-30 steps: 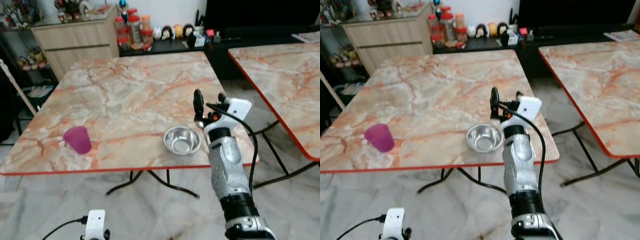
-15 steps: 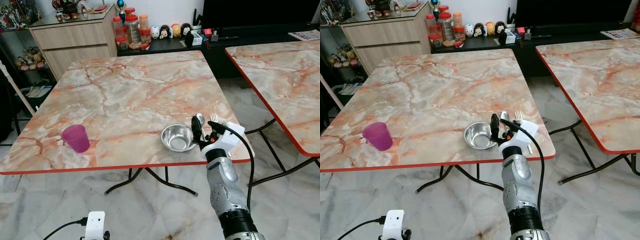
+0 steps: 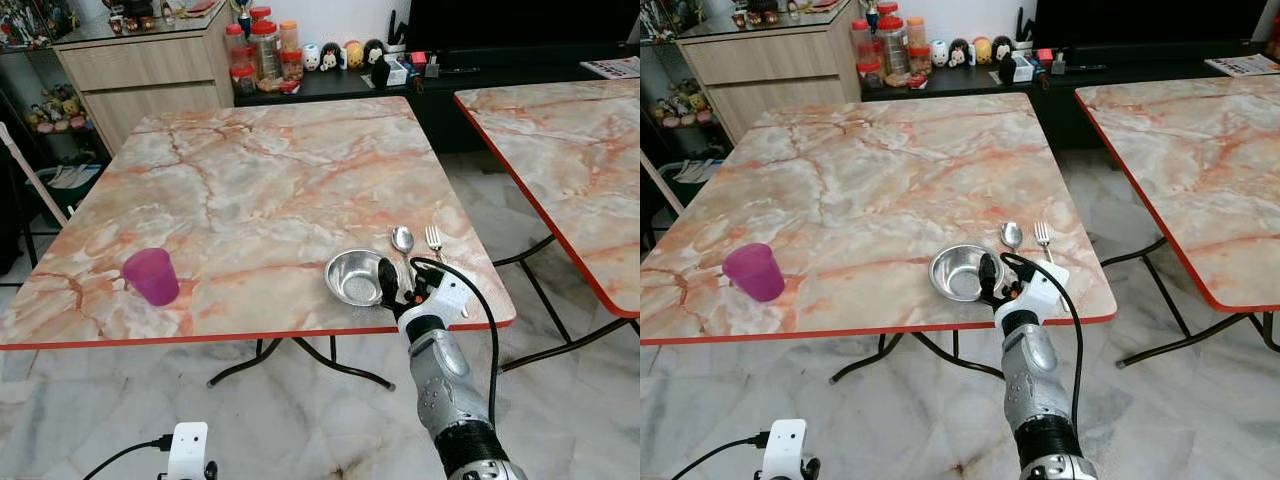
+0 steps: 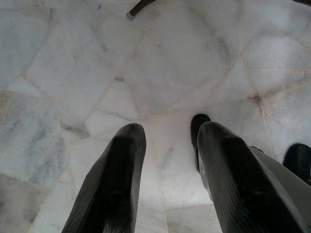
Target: Setting the table
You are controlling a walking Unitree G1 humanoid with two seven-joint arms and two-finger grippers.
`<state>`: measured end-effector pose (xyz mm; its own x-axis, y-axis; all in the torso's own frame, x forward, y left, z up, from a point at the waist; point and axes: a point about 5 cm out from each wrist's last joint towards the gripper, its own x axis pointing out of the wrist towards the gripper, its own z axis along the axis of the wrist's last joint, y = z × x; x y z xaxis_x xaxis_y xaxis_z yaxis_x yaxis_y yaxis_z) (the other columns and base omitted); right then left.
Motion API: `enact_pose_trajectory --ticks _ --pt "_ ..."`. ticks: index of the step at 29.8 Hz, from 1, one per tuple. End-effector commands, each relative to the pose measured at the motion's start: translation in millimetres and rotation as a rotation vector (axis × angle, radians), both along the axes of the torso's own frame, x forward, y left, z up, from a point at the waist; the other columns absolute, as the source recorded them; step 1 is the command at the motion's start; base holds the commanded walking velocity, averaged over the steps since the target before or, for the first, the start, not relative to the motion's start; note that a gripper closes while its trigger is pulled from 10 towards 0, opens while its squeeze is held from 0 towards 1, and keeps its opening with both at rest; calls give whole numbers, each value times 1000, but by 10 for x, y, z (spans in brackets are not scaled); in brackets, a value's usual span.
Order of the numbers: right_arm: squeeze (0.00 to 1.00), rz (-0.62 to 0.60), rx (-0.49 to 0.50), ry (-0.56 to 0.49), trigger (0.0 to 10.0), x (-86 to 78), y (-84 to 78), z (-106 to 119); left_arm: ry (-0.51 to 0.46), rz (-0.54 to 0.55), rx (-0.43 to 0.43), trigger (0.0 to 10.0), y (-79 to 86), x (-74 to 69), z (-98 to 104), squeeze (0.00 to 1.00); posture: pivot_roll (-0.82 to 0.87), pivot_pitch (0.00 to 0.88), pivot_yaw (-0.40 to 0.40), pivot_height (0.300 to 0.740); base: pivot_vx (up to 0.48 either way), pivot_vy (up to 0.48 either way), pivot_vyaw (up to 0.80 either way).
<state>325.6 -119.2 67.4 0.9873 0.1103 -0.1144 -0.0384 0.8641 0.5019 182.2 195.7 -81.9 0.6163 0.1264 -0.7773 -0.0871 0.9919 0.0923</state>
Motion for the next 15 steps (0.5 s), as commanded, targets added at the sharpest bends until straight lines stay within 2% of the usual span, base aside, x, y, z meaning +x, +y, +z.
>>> enact_pose_trajectory --ticks 1,15 --pt "0 2 15 -10 10000 26 27 26 -6 12 10 10000 50 5 11 0 56 0 62 740 0 0 0" --pt "0 -4 24 32 10000 60 83 -14 11 13 3 10000 63 -63 -19 0 79 0 62 740 0 0 0"
